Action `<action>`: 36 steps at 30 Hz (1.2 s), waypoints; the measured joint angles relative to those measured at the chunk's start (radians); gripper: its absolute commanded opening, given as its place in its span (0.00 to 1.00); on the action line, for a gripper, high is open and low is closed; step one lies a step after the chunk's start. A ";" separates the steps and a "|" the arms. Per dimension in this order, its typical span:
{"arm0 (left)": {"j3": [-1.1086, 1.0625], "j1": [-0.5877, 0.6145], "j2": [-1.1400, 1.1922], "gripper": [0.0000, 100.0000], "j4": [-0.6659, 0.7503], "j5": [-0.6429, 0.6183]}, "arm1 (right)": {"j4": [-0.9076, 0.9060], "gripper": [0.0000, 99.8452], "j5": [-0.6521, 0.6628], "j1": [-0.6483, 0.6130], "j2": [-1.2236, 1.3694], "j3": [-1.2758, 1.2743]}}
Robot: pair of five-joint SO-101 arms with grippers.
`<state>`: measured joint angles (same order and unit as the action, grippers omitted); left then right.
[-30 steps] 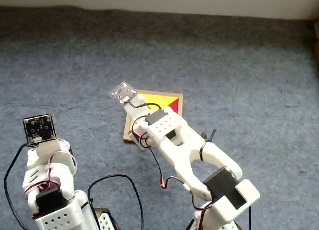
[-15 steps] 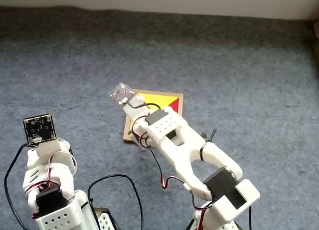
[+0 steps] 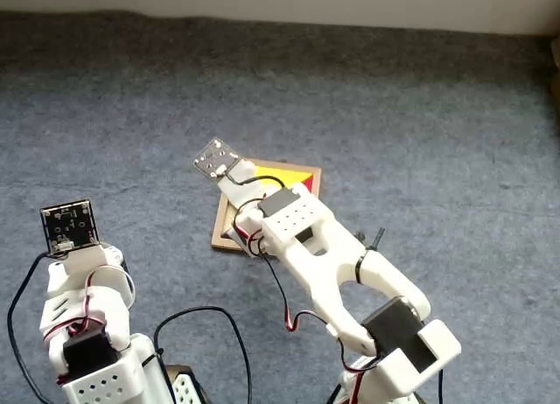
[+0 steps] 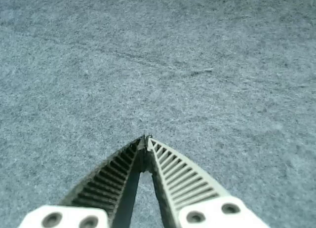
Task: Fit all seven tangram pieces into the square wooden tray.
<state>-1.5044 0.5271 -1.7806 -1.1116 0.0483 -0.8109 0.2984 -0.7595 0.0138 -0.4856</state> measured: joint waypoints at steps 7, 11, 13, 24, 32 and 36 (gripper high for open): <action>0.000 0.000 0.000 0.03 0.000 0.000 | -0.002 0.01 0.002 -0.005 -0.095 -0.051; 0.000 0.000 0.000 0.03 0.000 0.000 | -0.002 0.01 0.026 -0.005 -0.101 -0.066; 0.000 0.000 0.000 0.03 0.000 0.000 | -0.002 0.01 0.048 -0.020 -0.101 -0.068; 0.000 0.000 0.000 0.03 0.000 0.000 | 0.098 0.01 0.066 -0.046 -0.124 -0.146; 0.000 0.000 0.000 0.03 0.000 0.000 | 0.107 0.01 0.066 -0.071 -0.124 -0.147; 0.000 0.000 0.000 0.03 0.000 0.000 | 0.107 0.01 0.066 -0.077 -0.124 -0.147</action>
<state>-1.5044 0.5271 -1.7806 -1.1116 0.0483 -0.7035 0.3644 -0.8362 -0.1105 -0.6329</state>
